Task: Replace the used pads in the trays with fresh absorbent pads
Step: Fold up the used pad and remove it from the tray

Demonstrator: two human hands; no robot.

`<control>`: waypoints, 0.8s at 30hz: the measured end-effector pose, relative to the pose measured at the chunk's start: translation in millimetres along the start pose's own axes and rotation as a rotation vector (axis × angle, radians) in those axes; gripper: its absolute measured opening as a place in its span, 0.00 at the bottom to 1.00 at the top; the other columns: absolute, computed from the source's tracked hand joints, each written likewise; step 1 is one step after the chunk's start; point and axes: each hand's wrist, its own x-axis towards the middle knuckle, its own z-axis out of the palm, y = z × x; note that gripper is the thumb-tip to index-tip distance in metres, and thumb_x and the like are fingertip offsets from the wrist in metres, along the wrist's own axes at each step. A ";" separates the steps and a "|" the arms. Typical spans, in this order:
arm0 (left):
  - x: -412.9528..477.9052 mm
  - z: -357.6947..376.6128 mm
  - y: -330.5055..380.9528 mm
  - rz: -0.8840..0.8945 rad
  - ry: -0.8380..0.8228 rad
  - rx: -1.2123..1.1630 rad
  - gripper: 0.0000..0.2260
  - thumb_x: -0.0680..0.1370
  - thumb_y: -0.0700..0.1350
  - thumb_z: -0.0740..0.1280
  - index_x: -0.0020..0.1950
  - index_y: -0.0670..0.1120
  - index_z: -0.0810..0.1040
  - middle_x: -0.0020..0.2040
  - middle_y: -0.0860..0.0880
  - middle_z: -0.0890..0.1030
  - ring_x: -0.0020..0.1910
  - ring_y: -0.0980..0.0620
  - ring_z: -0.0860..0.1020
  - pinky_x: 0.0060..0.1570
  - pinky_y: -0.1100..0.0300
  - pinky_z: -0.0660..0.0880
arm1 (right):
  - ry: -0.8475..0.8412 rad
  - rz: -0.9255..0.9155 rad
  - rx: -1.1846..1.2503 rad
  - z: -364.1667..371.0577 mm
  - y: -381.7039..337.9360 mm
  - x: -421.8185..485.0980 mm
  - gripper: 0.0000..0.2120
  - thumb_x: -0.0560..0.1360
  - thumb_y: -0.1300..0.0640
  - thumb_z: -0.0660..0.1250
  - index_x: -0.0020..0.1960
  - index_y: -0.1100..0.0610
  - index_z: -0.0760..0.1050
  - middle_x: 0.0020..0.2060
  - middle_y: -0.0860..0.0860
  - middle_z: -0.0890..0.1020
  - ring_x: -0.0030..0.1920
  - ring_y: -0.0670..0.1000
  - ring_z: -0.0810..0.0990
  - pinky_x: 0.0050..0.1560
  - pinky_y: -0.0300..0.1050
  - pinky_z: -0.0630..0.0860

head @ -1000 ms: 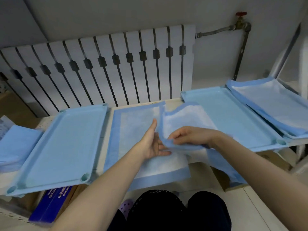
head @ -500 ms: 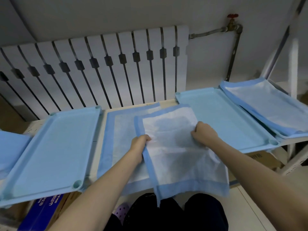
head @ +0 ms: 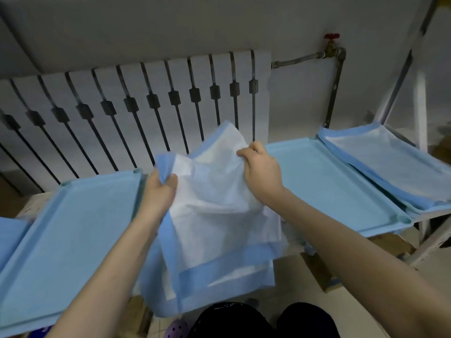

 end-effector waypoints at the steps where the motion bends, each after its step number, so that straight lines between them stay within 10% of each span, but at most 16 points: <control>1: 6.4 -9.8 -0.3 0.033 0.020 0.018 0.09 0.80 0.37 0.58 0.57 0.45 0.74 0.46 0.50 0.78 0.41 0.54 0.77 0.41 0.59 0.71 | 0.041 -0.002 0.028 2.7 -5.6 6.4 0.16 0.78 0.65 0.58 0.63 0.57 0.74 0.55 0.53 0.73 0.43 0.58 0.76 0.41 0.48 0.72; 6: 49.9 -42.4 -59.0 -0.155 0.051 0.182 0.09 0.77 0.38 0.63 0.57 0.45 0.72 0.52 0.43 0.78 0.50 0.44 0.77 0.50 0.51 0.73 | -0.207 0.148 0.029 43.9 -14.2 21.8 0.15 0.80 0.59 0.55 0.66 0.59 0.69 0.61 0.58 0.69 0.50 0.63 0.76 0.48 0.51 0.75; 10: 36.5 -35.5 -105.0 -0.250 0.044 0.596 0.33 0.78 0.45 0.65 0.76 0.38 0.51 0.68 0.33 0.63 0.66 0.35 0.68 0.62 0.49 0.66 | -0.571 0.223 -0.043 71.5 -3.5 -5.6 0.28 0.80 0.50 0.57 0.74 0.60 0.51 0.69 0.61 0.60 0.63 0.63 0.69 0.60 0.55 0.69; 15: -12.1 11.3 -118.6 0.095 -0.380 0.776 0.21 0.74 0.52 0.62 0.65 0.46 0.76 0.62 0.43 0.74 0.64 0.45 0.71 0.64 0.61 0.64 | -0.657 0.344 -0.318 72.6 9.0 -47.4 0.16 0.77 0.57 0.58 0.63 0.61 0.62 0.56 0.57 0.72 0.54 0.58 0.76 0.48 0.50 0.73; 21: -44.0 29.7 -130.3 0.187 -0.517 0.874 0.19 0.77 0.48 0.62 0.68 0.48 0.72 0.63 0.47 0.71 0.64 0.46 0.69 0.63 0.57 0.68 | -0.653 0.306 -0.286 44.9 17.0 -74.8 0.23 0.76 0.65 0.55 0.70 0.66 0.54 0.44 0.57 0.78 0.42 0.54 0.78 0.35 0.44 0.67; 24: -46.1 25.3 -125.8 0.203 -0.487 0.842 0.19 0.76 0.46 0.63 0.68 0.46 0.72 0.63 0.46 0.72 0.64 0.46 0.71 0.63 0.59 0.68 | -0.612 0.291 0.122 32.4 9.5 -74.1 0.19 0.76 0.66 0.58 0.64 0.59 0.57 0.33 0.52 0.70 0.31 0.49 0.69 0.29 0.40 0.64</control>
